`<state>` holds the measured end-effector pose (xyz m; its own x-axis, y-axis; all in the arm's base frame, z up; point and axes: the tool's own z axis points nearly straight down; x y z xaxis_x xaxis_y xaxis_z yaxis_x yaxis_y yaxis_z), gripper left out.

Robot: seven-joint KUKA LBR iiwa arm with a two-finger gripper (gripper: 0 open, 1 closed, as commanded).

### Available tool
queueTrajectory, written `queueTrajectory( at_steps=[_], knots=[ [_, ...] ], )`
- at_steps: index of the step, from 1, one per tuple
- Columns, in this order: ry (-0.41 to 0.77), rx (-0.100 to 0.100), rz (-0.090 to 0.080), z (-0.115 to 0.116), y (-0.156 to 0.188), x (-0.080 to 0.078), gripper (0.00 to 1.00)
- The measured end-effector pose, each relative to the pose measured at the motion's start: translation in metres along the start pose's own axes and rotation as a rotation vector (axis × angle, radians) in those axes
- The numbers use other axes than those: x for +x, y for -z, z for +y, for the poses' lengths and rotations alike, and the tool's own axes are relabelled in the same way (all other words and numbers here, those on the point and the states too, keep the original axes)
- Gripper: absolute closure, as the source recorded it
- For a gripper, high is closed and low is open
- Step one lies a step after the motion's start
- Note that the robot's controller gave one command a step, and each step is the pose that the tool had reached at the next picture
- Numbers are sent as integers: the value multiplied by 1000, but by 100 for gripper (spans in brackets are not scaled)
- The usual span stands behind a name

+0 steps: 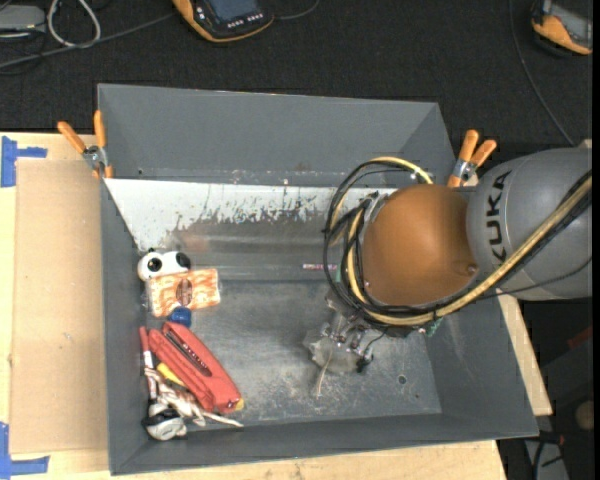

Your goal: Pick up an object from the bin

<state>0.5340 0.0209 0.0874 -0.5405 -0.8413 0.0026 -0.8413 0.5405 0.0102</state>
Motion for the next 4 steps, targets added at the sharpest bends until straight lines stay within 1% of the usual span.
queueTrajectory(
  at_steps=[1, 2, 3, 4],
  knots=[
    [-1, -4, 1, 2, 24, 0, 100],
    [-2, -8, 3, 3, 58, 0, 100],
    [-4, 0, -2, 2, 93, -1, 100],
    [-6, -5, -1, 3, 108, -2, 100]
  ],
)
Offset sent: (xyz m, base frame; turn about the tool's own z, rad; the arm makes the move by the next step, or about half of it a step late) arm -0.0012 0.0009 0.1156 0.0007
